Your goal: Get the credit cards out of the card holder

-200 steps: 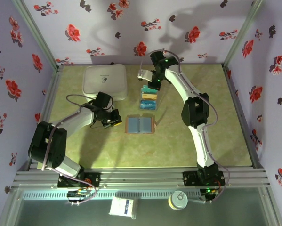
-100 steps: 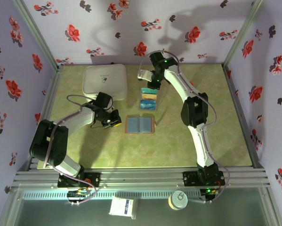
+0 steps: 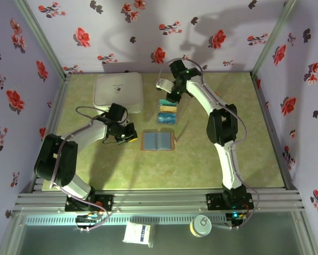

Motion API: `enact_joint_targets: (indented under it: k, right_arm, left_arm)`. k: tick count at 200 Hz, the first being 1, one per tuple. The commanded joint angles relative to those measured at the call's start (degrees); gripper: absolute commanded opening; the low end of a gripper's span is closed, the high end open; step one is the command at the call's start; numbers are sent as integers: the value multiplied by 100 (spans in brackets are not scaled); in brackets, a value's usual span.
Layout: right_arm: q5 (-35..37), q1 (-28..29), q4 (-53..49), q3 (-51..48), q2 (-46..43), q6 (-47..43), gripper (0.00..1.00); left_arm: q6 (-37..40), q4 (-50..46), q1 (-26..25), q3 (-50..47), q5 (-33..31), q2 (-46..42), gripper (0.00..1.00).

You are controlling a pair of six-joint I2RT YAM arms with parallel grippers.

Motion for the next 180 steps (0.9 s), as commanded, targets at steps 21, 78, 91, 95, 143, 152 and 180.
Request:
enact_joint_targets:
  k: [21,78,91,95,143,152,180]
  right_arm:
    - [-281,165,1344,-1417,-1089,2003,19]
    - [-638,571,2344,-3041,-1938,4651,17]
    - [-661,711,2703,-3506,-2147,5209,17]
    - [-636,758,2837,-3653,-2219,5434,17]
    - [-603,1166,4371,-5205,-2795,7441,13]
    - [-592,1218,4515,-5388,-2838,7718,13]
    - [-625,1362,4702,-5744,-2853,8320,13]
  left_arm:
    - [27,294,39,108,243,154,0]
    - [-50,551,-91,38,421,290,0]
    - [-80,588,-132,20,441,315,0]
    - [-93,603,-143,20,457,328,0]
    - [-172,690,-315,64,502,496,0]
    - [-178,695,-346,64,499,528,0]
    - [-171,654,-403,47,508,563,0]
